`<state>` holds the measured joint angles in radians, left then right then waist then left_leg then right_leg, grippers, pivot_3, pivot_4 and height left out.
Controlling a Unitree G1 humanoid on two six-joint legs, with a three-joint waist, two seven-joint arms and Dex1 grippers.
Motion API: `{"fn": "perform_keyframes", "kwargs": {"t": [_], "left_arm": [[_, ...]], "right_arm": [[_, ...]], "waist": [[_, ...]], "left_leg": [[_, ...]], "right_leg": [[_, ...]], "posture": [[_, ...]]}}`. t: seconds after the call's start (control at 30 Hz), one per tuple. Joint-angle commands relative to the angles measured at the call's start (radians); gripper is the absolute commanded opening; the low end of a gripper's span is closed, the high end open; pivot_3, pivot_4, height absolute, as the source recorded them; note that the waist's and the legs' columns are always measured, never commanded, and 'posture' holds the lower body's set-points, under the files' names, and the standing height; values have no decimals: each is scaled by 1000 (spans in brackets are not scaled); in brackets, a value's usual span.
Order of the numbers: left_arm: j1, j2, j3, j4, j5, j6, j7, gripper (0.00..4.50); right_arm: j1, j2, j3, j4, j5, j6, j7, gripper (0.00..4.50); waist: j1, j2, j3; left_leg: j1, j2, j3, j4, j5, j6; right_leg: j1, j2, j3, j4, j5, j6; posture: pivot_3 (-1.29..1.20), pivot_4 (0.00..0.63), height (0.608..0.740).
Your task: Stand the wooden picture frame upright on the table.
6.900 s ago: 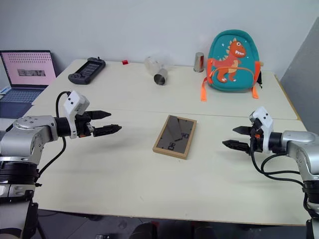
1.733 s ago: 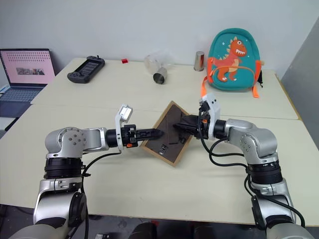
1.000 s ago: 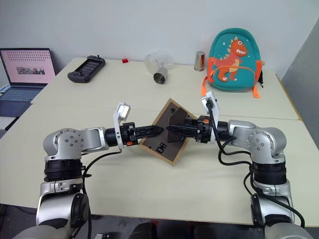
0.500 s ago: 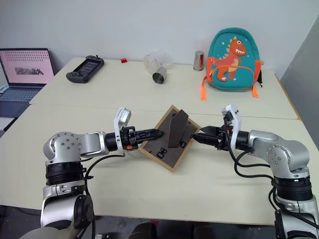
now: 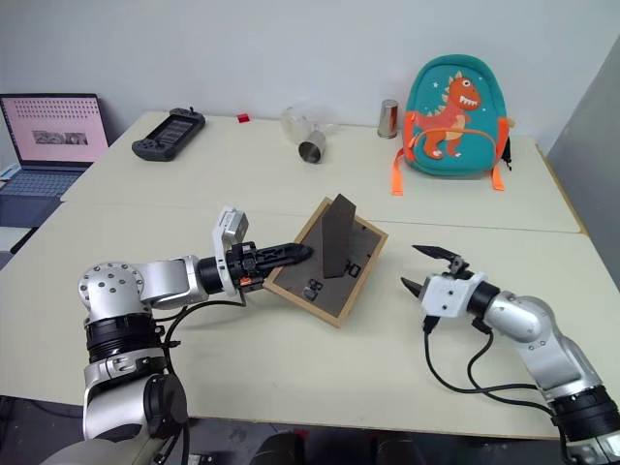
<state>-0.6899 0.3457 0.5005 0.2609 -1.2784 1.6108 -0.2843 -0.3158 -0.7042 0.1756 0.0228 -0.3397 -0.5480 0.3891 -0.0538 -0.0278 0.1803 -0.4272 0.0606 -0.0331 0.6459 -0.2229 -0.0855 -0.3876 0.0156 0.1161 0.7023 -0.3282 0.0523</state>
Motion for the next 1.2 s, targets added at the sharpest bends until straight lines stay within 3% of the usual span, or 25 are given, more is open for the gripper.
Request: {"fn": "perform_keyframes", "kwargs": {"t": [0.03, 0.3, 0.4, 0.63, 0.83, 0.93, 1.0, 1.2], "left_arm": [[28, -36, 37, -22, -224, 3, 153, 1319], [163, 20, -125, -116, -667, -236, 474, 1319], [194, 30, -158, -155, -694, -284, 494, 1319], [225, 51, -202, -189, -694, -327, 475, 1319], [222, 77, -236, -184, -694, -333, 460, 1319], [222, 116, -251, -181, -694, -330, 444, 2265], [212, 153, -257, -162, -694, -329, 428, 2657], [159, 263, -254, -92, -690, -338, 381, 3800]], "right_arm": [[-75, 50, 33, 47, -194, -183, -176, 3361], [-144, 128, 77, 122, -349, -275, -335, 3361], [-150, 138, 84, 136, -343, -295, -344, 3361], [-155, 129, 59, 151, -294, -318, -343, 1859], [-144, 124, 48, 121, -261, -319, -329, 1776], [-138, 116, 38, 113, -243, -321, -319, 1648], [-136, 109, 32, 110, -231, -324, -311, 1391], [-144, 100, 30, 117, -191, -330, -284, 1365]], "waist": [[2, 0, 0], [12, 0, 0], [13, 0, 0], [16, 0, 0], [16, 0, 0], [16, 0, 0], [16, 0, 0], [16, -1, 0]], "left_leg": [[1, 0, 0, 0, 0, 0], [5, -1, -1, 0, 2, -3], [8, -1, 0, 0, 2, -3], [11, -1, 0, 0, 2, -3], [12, -2, 0, 0, 2, -3], [12, -1, 0, 0, 2, -3], [12, -2, 0, 0, 2, -3], [12, -2, -1, 0, 1, -2]], "right_leg": [[0, 0, 0, 1, 0, 0], [2, 0, 1, 8, 0, 0], [3, 0, 1, 10, 0, -1], [7, 0, 2, 8, 0, -1], [7, 1, 2, 8, -1, -1], [7, 1, 2, 8, -1, -1], [7, 1, 2, 8, -1, -1], [7, 1, 2, 8, -1, -1]], "posture": [[0, 150, 740], [0, 150, 740], [0, 150, 740], [0, 150, 740], [0, 150, 740], [0, 150, 740], [0, 150, 740], [0, 150, 740]]}}
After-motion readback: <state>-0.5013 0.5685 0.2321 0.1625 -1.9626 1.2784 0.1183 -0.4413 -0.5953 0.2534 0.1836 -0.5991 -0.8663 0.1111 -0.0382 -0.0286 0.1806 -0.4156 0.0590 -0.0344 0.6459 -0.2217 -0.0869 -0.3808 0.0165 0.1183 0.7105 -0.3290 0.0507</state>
